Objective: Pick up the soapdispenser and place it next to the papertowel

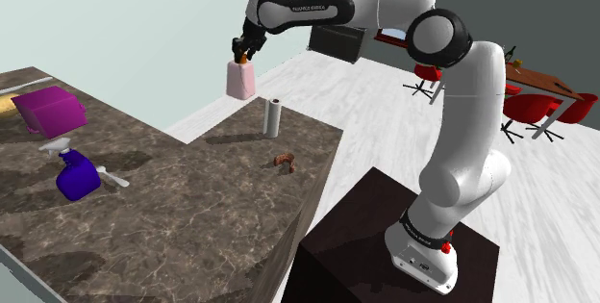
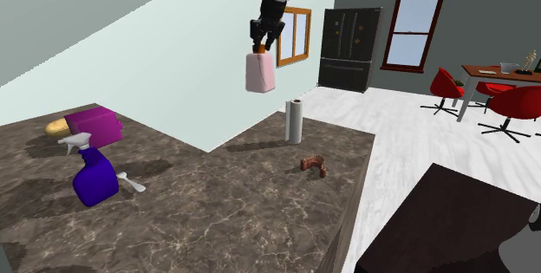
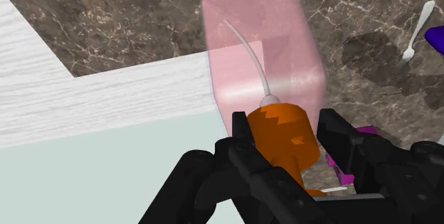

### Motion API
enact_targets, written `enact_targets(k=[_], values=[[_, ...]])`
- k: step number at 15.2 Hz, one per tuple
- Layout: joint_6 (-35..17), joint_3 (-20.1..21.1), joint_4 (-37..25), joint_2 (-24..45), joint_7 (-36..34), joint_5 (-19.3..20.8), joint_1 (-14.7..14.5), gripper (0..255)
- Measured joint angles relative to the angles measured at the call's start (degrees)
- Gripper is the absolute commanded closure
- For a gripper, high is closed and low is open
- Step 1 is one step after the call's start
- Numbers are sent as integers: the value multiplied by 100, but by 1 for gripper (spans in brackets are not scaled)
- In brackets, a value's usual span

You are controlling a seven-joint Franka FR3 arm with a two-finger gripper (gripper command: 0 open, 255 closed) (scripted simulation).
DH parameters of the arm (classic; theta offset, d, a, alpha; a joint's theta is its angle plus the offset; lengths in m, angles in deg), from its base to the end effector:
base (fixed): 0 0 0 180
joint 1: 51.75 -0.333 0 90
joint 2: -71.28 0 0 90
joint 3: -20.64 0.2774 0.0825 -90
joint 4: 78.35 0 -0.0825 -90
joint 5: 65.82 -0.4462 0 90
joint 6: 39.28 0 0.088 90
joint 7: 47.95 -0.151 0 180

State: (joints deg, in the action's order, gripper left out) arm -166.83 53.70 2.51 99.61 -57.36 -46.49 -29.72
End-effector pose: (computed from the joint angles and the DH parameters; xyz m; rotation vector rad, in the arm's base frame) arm 0.7799 0.0646 0.4037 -3.0618 -0.1095 -0.6272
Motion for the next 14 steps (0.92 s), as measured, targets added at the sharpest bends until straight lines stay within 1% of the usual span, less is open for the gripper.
enact_targets(k=[3, 6, 7, 8, 9, 10, 12, 14], values=[[242, -105, -744, 505, 310, 56, -9, 255], [581, -205, -1651, 1063, 620, 107, -91, 255], [790, -253, -2171, 1354, 762, 132, -175, 255], [1105, -318, -2897, 1729, 905, 172, -343, 255], [1358, -363, -3480, 2034, 1059, 181, -439, 255], [1426, -392, -3721, 2199, 1131, 192, -476, 255], [1320, -401, -3662, 2257, 1151, 200, -441, 255], [1134, -390, -3385, 2187, 1124, 200, -358, 255]])
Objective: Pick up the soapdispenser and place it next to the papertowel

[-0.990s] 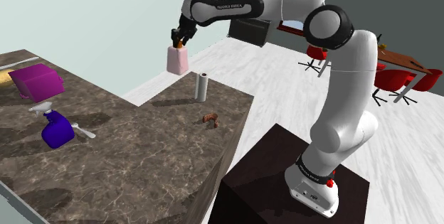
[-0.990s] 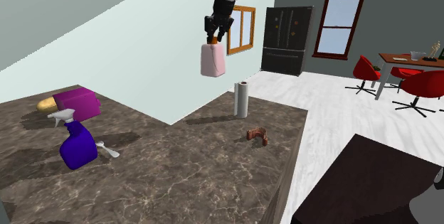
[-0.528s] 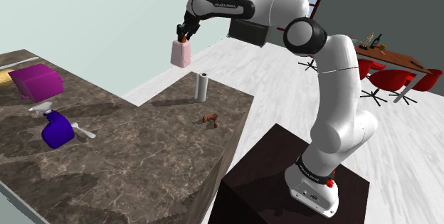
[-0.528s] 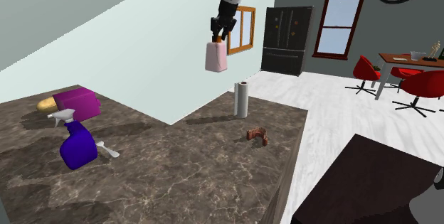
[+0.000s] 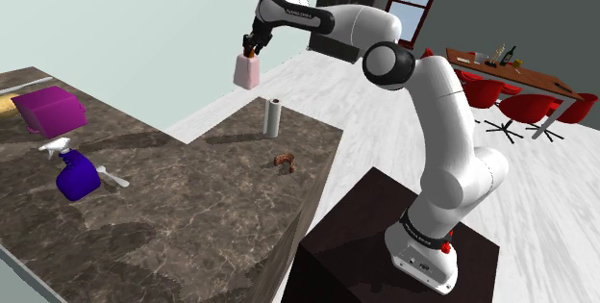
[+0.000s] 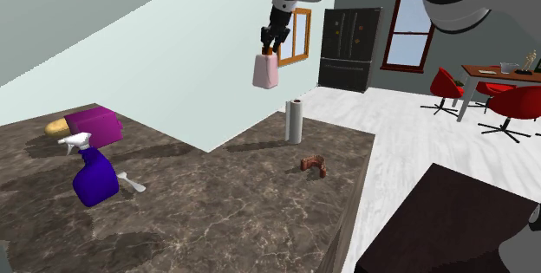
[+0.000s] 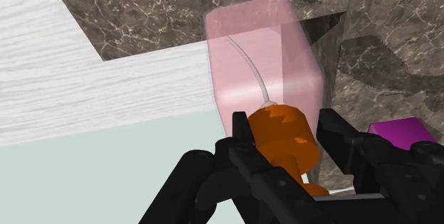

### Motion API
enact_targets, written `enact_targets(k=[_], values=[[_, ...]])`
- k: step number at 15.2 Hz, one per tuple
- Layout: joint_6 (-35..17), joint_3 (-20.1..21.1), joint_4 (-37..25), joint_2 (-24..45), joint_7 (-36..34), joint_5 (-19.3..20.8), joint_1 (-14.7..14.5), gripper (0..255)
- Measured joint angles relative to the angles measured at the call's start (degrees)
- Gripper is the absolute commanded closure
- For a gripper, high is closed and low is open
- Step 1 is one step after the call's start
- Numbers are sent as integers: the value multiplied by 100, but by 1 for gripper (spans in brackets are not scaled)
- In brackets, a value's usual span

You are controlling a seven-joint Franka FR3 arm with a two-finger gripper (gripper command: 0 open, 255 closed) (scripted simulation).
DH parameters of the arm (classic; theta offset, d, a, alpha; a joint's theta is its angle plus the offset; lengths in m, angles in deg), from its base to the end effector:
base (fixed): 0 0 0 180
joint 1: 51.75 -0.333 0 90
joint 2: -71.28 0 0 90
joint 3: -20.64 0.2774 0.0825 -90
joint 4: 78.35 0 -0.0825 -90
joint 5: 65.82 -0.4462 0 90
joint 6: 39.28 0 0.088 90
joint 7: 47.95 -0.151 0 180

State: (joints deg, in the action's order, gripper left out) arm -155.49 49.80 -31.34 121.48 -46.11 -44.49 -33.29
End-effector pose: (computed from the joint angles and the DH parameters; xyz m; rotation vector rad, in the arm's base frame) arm 0.8492 -0.0485 0.4030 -3.0626 -0.1100 -0.6261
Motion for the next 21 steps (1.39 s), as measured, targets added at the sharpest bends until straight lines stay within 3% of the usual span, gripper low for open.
enact_targets(k=[8, 21], values=[[-702, -9, 832, -81, -123, 47, 189, 255], [-1535, -110, 1501, 120, -251, 179, 288, 255]])
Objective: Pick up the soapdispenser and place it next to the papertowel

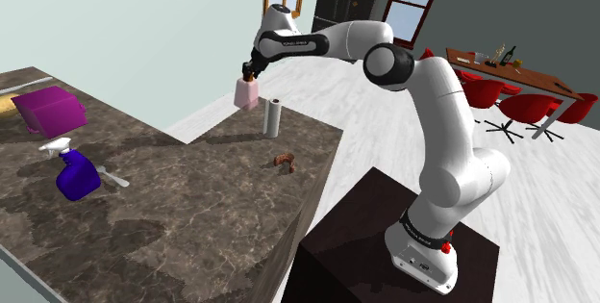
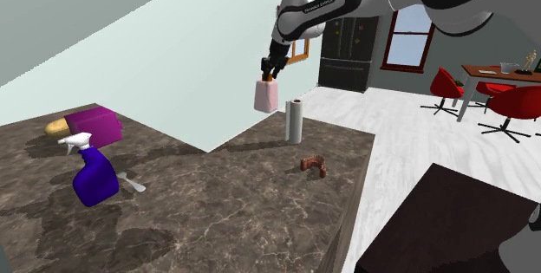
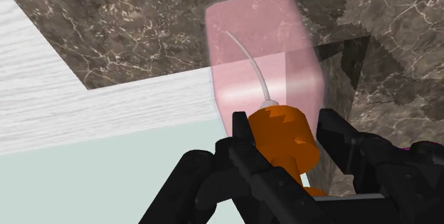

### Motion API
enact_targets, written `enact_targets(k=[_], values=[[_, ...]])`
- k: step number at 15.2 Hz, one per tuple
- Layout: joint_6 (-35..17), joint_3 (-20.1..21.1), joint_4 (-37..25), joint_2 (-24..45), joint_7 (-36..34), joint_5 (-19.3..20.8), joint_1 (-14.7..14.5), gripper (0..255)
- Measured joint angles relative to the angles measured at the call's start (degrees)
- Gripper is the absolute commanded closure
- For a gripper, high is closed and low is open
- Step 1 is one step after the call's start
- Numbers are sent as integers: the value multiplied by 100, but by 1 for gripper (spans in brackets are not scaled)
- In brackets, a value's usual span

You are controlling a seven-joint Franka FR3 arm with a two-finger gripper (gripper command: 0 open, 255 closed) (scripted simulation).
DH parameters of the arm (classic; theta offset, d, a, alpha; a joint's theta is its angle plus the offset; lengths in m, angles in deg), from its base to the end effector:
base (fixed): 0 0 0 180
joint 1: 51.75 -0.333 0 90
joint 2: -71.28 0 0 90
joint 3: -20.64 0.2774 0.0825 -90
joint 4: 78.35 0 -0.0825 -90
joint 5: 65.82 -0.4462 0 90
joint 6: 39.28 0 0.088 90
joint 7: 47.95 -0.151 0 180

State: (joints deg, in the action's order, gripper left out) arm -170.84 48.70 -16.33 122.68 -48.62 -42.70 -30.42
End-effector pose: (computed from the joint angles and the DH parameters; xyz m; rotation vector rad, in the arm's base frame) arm 0.8466 -0.0439 0.2758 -3.0625 -0.1105 -0.6264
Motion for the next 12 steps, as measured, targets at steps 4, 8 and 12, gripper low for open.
enact_targets(k=[4, 8, 12], values=[[-238, -45, 136, 107, -33, 49, 10, 255], [-445, -89, 250, 203, -71, 96, 10, 255], [-633, -145, 269, 373, -87, 146, -8, 255]])
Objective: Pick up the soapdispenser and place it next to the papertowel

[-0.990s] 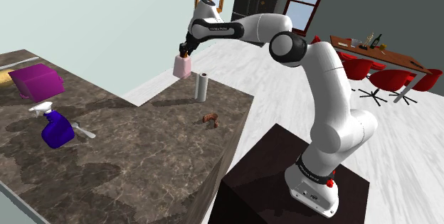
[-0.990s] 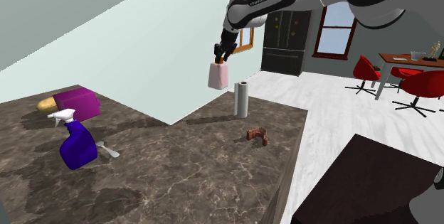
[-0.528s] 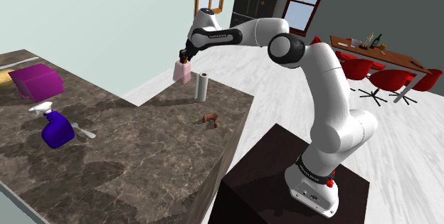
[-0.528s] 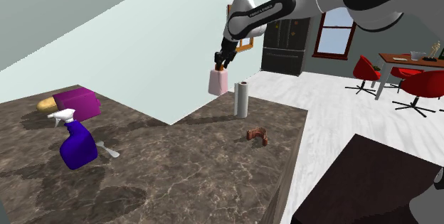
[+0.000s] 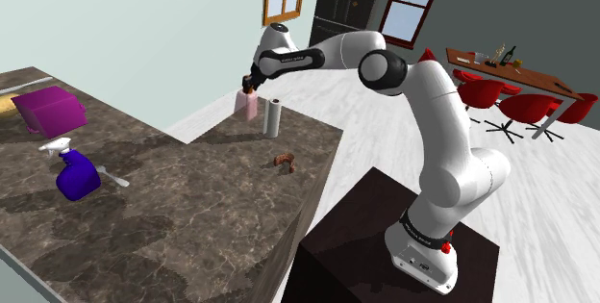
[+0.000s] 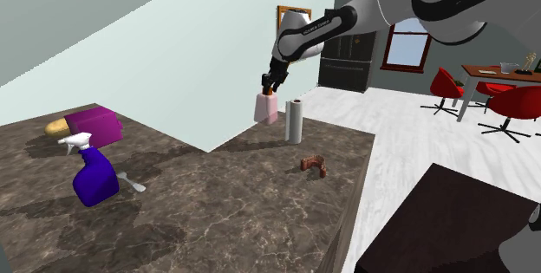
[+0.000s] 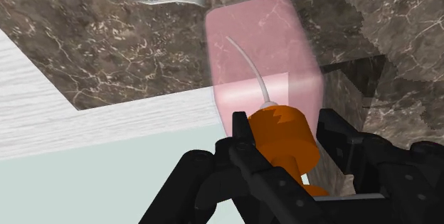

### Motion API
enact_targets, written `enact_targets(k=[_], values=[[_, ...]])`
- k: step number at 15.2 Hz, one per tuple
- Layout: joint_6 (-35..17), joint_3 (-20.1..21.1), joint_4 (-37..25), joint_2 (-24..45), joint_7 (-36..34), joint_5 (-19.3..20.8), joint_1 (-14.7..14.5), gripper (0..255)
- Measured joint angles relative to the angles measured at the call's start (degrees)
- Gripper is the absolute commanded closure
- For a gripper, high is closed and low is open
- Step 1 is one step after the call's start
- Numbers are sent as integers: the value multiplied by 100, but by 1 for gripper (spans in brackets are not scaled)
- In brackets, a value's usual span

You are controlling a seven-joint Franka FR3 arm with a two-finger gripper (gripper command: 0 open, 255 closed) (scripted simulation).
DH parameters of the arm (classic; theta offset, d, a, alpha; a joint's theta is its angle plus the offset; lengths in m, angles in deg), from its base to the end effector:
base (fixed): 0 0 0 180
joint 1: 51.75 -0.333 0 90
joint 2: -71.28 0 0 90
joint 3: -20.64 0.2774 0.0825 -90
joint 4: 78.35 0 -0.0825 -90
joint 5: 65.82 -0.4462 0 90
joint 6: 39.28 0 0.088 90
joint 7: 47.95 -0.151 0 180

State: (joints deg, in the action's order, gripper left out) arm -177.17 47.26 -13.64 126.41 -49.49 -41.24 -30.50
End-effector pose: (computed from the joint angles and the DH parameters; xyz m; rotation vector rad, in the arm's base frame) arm 0.8425 -0.0442 0.2083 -3.0622 -0.1104 -0.6266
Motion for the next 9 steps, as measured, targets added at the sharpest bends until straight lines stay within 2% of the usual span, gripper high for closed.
enact_targets(k=[9], values=[[-420, -131, 57, 356, -74, 114, -62, 255]])
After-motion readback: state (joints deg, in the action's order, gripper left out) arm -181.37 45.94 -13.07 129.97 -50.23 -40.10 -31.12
